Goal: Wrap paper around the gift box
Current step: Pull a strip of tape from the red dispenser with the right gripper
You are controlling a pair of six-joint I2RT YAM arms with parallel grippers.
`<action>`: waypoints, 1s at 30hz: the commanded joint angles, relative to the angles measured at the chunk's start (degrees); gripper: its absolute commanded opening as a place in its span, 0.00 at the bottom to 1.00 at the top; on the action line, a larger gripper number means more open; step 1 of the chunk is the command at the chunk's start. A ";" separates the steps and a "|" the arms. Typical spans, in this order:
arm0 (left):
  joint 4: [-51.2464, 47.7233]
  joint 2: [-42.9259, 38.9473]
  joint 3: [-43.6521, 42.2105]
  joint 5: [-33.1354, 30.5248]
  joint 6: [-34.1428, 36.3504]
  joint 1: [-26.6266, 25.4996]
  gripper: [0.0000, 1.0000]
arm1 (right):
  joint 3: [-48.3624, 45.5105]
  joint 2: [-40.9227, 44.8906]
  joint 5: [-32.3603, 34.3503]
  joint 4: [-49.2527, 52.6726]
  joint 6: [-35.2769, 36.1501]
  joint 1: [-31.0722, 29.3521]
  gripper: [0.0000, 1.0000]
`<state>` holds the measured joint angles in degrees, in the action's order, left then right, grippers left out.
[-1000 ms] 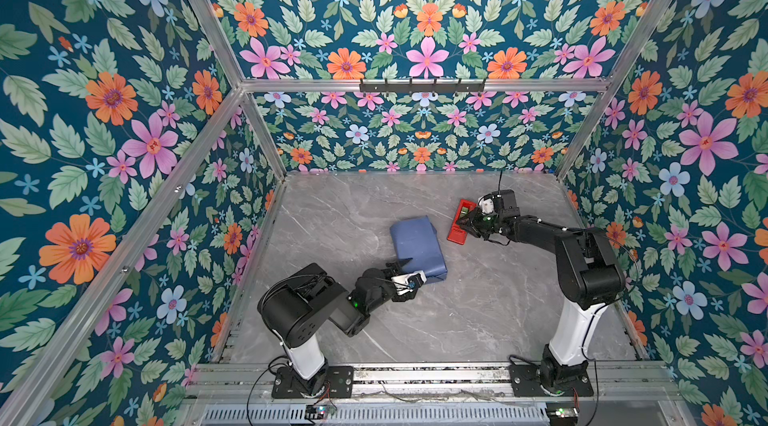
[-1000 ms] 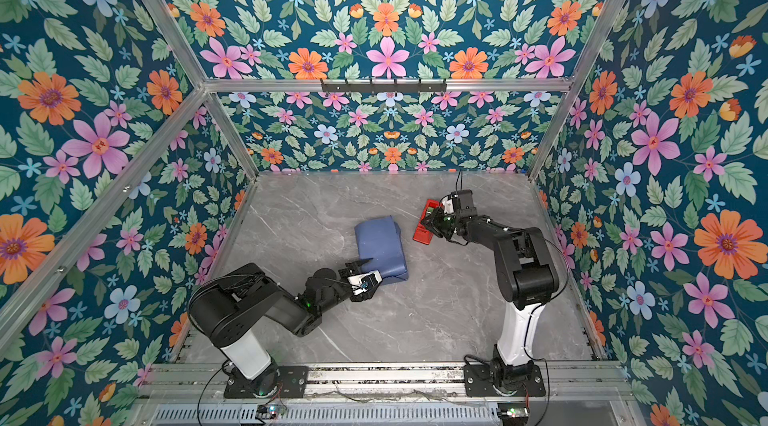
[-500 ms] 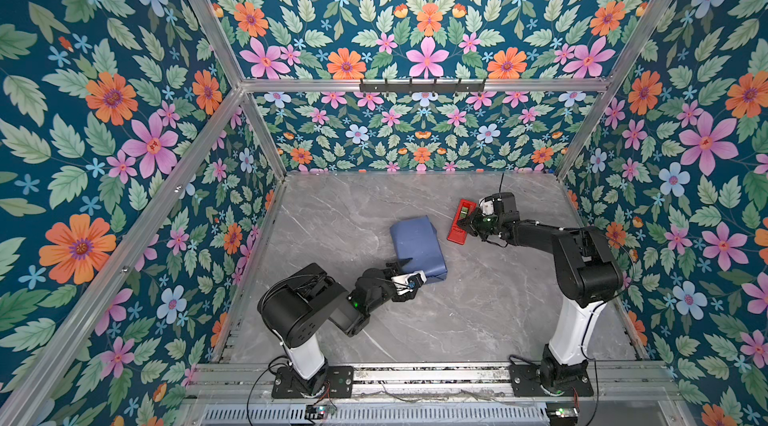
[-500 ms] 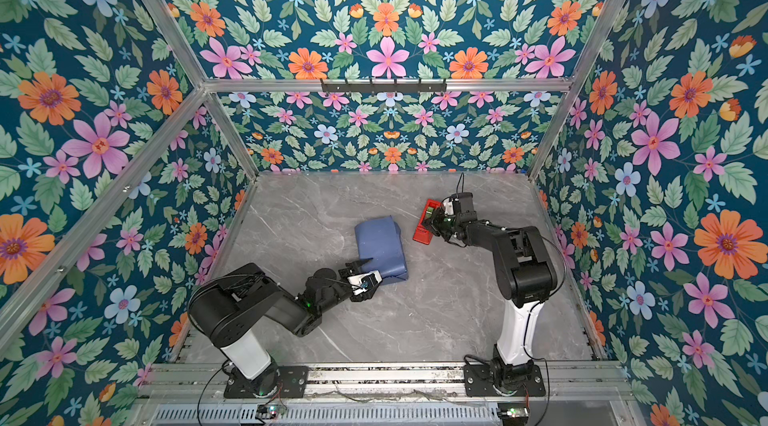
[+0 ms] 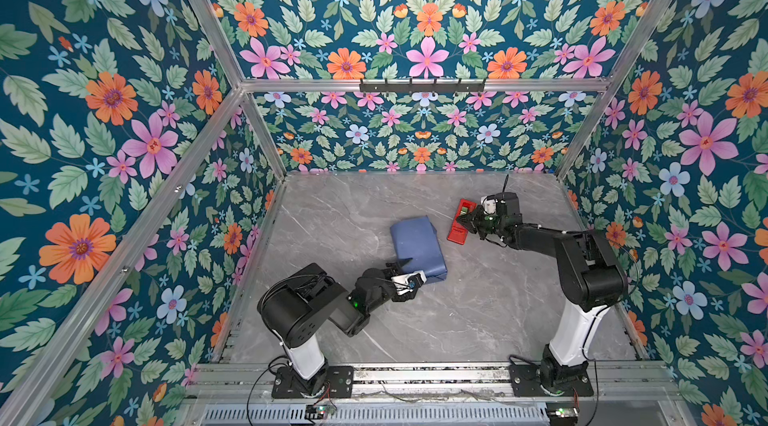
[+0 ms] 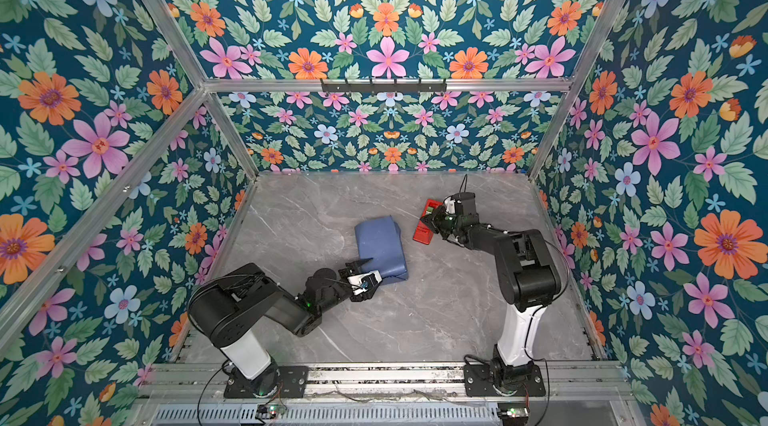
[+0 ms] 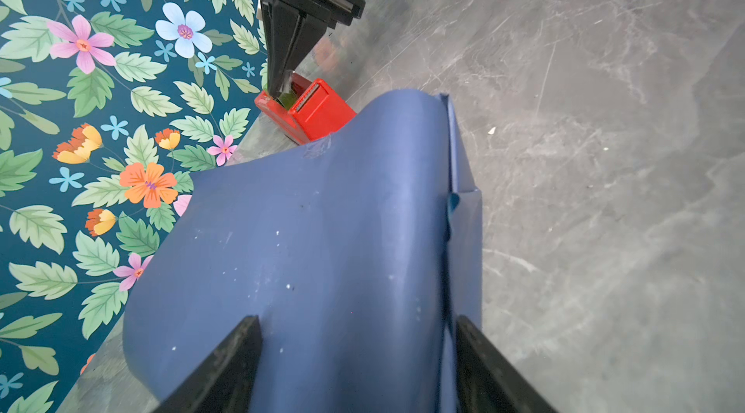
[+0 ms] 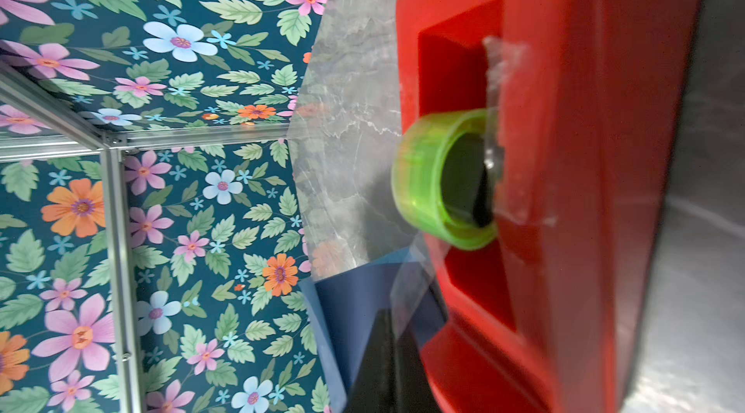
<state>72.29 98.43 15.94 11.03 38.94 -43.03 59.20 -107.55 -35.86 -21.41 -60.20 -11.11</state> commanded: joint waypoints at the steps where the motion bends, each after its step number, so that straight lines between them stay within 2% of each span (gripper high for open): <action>1: -1.63 -0.08 -0.12 0.05 -0.88 0.05 0.75 | -1.19 1.07 -3.05 -5.69 -3.50 -0.12 0.00; 15: -1.59 0.27 0.23 0.22 -1.05 0.05 0.75 | -11.51 8.05 0.33 -8.27 -4.65 -4.15 0.00; 25: -1.56 0.44 0.40 0.47 -1.08 0.07 0.75 | -15.43 4.70 4.41 -9.36 -3.82 -4.80 0.00; 30: -1.67 0.36 0.32 0.60 -1.21 0.11 0.75 | -15.13 3.56 8.67 -5.00 -1.05 -4.54 0.00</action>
<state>72.25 98.65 16.21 11.22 38.92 -43.03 44.12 -103.57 -29.69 -30.85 -63.64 -15.79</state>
